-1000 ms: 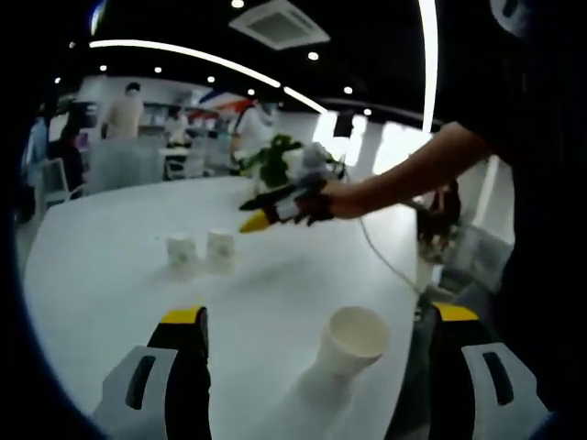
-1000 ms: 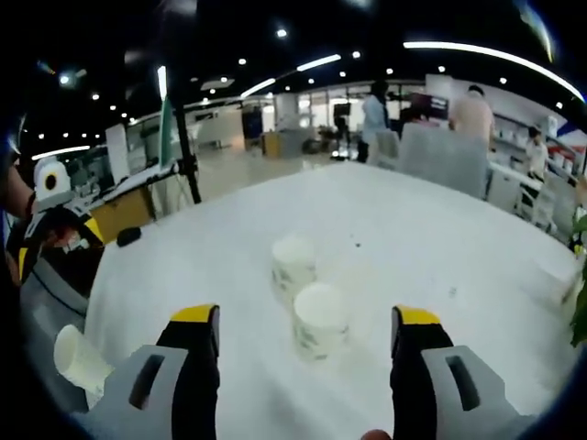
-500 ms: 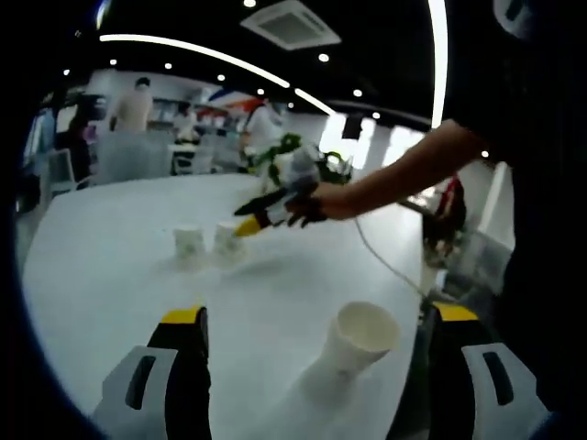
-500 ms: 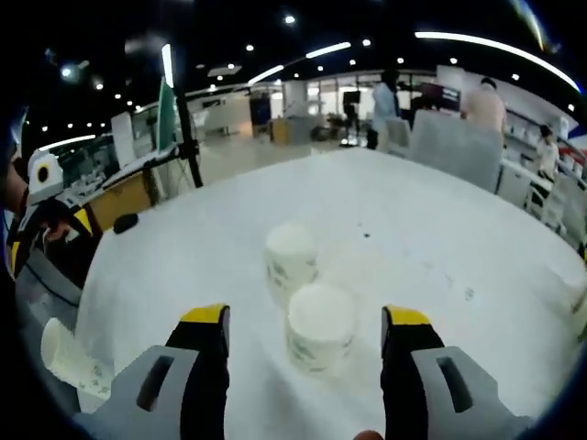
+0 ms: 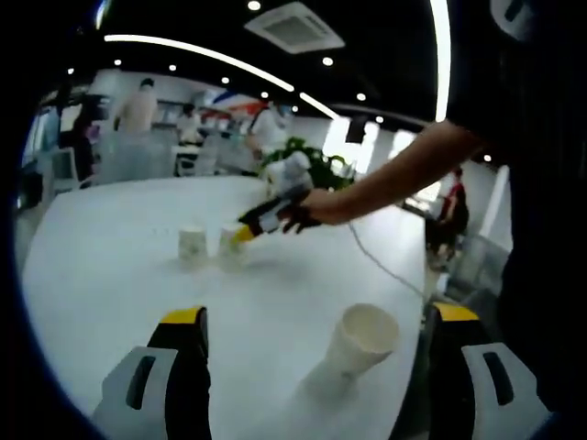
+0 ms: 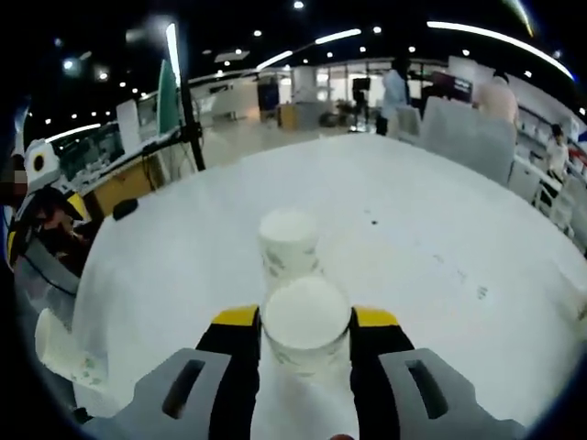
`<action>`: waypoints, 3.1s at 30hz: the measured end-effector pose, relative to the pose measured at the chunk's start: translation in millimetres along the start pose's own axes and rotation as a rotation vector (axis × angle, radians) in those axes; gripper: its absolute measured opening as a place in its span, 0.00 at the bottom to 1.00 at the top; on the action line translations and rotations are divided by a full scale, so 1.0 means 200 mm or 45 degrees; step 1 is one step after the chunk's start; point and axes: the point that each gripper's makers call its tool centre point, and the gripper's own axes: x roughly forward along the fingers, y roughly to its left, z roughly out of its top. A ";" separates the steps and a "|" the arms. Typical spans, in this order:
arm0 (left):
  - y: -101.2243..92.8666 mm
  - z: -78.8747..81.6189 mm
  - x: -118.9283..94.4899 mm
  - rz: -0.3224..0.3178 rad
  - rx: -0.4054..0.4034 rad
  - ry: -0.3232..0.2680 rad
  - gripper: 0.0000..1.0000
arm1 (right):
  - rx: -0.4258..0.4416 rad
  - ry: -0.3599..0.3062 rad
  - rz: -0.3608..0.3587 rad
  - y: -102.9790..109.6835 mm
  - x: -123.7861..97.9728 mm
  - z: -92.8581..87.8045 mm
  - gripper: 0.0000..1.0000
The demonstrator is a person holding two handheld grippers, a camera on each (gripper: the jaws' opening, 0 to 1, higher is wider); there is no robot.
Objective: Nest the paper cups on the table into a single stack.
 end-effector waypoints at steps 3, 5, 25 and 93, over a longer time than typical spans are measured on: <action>0.00 -0.01 0.00 -0.002 -0.004 0.012 1.00 | 0.000 -0.001 -0.005 0.01 -0.01 -0.01 0.35; 0.01 -0.01 0.00 -0.005 -0.001 0.006 1.00 | 0.013 -0.002 -0.014 0.01 -0.02 -0.01 0.35; -0.01 0.00 0.00 -0.011 0.011 0.004 0.99 | 0.073 -0.030 -0.030 0.02 -0.16 -0.05 0.34; -0.20 0.09 -0.07 -0.070 0.096 0.014 0.99 | -0.033 -0.274 -0.032 0.53 -0.81 0.16 0.34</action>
